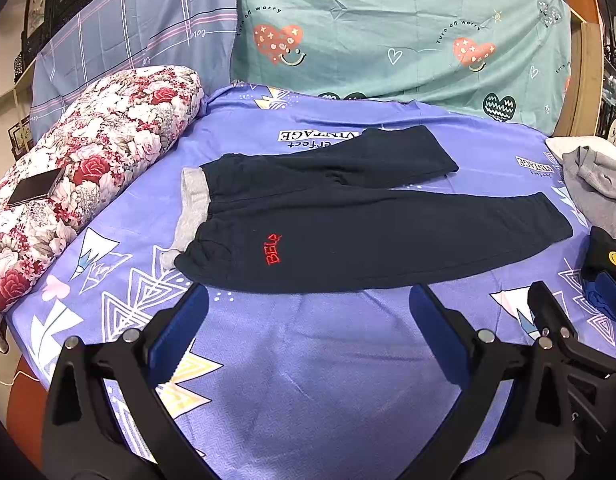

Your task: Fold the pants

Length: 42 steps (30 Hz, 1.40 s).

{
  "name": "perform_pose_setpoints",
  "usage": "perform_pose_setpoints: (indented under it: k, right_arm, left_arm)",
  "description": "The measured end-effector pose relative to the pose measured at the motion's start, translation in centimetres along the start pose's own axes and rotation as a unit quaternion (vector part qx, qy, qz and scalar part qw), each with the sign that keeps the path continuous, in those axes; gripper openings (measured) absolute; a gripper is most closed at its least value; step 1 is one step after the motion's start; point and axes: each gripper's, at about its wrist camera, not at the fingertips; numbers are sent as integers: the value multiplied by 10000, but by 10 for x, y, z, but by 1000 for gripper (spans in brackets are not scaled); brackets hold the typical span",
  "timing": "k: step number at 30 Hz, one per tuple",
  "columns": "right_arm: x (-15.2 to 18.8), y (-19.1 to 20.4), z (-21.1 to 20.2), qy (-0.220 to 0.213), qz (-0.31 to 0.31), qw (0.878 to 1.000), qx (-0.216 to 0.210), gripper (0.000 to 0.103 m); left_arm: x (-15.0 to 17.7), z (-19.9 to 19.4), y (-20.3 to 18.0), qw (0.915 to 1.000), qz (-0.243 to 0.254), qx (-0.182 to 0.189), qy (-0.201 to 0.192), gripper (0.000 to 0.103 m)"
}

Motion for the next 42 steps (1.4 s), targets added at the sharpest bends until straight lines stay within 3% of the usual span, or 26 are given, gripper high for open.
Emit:
perform_pose_setpoints:
  k: [42]
  right_arm:
    - [0,6,2,61,-36,10000,17,102]
  left_arm:
    - [0,-3,-2,10000,37,-31,-39,101]
Point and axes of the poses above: each gripper's, at about its wrist camera, not at the fingertips, and z roughly the way its jaws point, y to its left, x to its underside, and after that the axes turned 3 degrees about -x, right-handed
